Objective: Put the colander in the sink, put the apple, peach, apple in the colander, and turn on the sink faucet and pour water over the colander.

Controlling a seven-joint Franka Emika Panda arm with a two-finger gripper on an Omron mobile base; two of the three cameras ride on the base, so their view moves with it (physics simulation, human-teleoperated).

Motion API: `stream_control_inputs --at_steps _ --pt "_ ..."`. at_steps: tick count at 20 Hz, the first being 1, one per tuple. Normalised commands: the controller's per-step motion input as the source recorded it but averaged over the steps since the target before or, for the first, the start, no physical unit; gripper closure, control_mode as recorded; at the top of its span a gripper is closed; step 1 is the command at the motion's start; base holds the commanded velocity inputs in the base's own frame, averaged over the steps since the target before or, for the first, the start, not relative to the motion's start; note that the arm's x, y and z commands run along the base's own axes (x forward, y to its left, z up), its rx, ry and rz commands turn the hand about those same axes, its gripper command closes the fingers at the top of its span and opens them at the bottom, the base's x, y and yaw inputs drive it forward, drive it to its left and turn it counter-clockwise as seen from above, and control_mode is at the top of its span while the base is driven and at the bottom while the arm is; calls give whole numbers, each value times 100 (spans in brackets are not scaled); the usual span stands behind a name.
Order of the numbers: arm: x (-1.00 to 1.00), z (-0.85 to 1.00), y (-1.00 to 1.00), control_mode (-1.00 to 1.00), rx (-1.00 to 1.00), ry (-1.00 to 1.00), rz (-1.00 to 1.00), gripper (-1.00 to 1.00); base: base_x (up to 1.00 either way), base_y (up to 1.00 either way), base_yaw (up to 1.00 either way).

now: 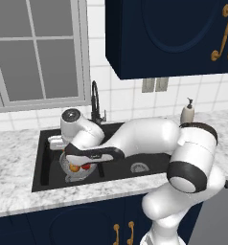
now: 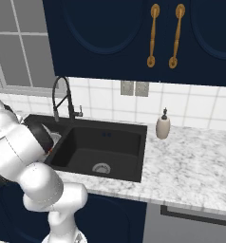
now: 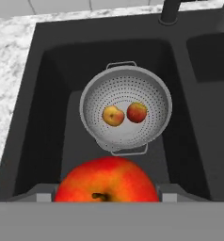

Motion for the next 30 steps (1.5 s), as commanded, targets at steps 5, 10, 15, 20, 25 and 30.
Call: stream_control_inputs --at_steps 5,10,15,20,25,30 --pt "50 -49 -39 -100 0 5 -12 100 0 0 0" --pt "25 -79 -3 -100 -1 0 -3 100 0 0 0" --pt "37 -50 0 -100 0 0 -5 100 0 0 0" --pt "24 -32 3 -100 0 1 -4 100 0 0 0" --pt "8 -29 16 -100 -1 0 0 100 0 0 0" --pt "30 -19 13 -100 0 0 -2 100 0 0 0"
